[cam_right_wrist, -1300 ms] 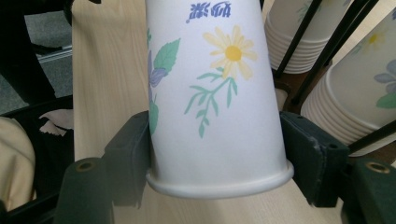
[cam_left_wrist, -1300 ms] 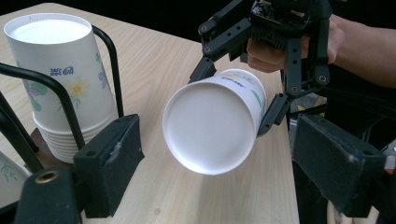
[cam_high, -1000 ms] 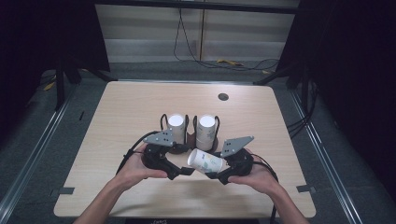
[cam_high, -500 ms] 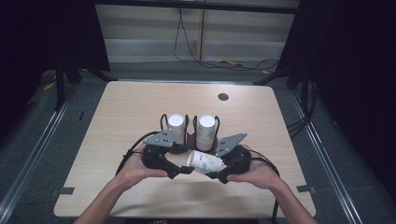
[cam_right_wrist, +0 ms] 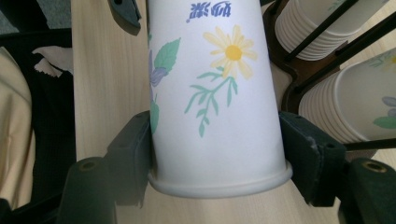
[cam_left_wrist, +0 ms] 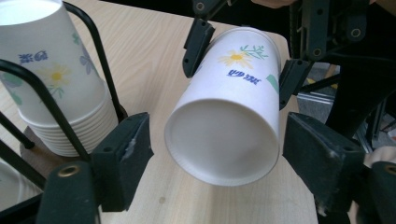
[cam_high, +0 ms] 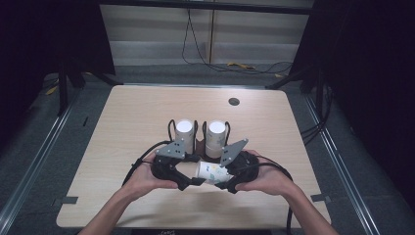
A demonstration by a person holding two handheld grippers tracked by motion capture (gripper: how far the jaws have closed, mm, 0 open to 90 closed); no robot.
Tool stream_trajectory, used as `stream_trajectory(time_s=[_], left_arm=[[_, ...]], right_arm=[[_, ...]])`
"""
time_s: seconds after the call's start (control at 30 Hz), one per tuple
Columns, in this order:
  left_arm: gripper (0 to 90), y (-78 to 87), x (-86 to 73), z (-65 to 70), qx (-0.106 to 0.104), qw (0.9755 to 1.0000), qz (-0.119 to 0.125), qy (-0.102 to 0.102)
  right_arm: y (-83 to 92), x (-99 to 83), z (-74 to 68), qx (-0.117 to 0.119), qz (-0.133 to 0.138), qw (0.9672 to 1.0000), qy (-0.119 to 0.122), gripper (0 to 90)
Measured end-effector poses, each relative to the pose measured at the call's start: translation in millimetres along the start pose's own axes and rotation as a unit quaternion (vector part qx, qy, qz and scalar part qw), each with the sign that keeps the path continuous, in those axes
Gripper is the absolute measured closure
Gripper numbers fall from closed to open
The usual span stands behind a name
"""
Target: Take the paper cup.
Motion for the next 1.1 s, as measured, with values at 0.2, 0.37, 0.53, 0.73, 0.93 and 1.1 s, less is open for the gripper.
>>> stream_trajectory(time_s=[0.2, 0.37, 0.53, 0.73, 0.93, 1.1], left_arm=[[25.5, -2.5, -2.8, 1.6, -0.006, 0.9998, -0.017, -0.013], [27.0, -6.9, -6.4, 5.1, -0.011, 0.9988, -0.038, -0.029], [28.0, -8.6, -6.8, 6.2, -0.014, 0.9985, -0.042, -0.033], [33.4, -7.0, -7.3, 5.9, -0.012, 0.9981, -0.044, -0.041], [29.6, -12.2, -9.6, 7.6, -0.017, 0.9978, -0.054, -0.035], [33.8, -12.9, -9.7, 9.1, -0.019, 0.9968, -0.064, -0.043]], right_arm=[[-2.1, 3.6, -1.0, 0.002, -0.025, 0.9996, 0.015, 31.9], [-2.9, 6.5, -1.8, 0.006, -0.045, 0.9988, 0.021, 32.0], [-6.7, 7.5, -3.8, 0.013, -0.051, 0.9982, 0.028, 32.0], [-12.0, 6.3, -6.8, 0.015, -0.041, 0.9987, 0.025, 32.0], [-13.9, 4.6, -9.0, 0.019, -0.043, 0.9986, 0.025, 32.0], [-15.7, 4.7, -10.8, 0.021, -0.044, 0.9984, 0.027, 32.0]])
Point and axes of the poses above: each handheld gripper's, and its own axes: y roughly backward along the jaws, x roughly out of its top, z roughly to its right, the point moved 6 cm from there along -y, roughly forward along the jaws, and after that the axes turned 2 degrees about -x, right-handed, at the moved point
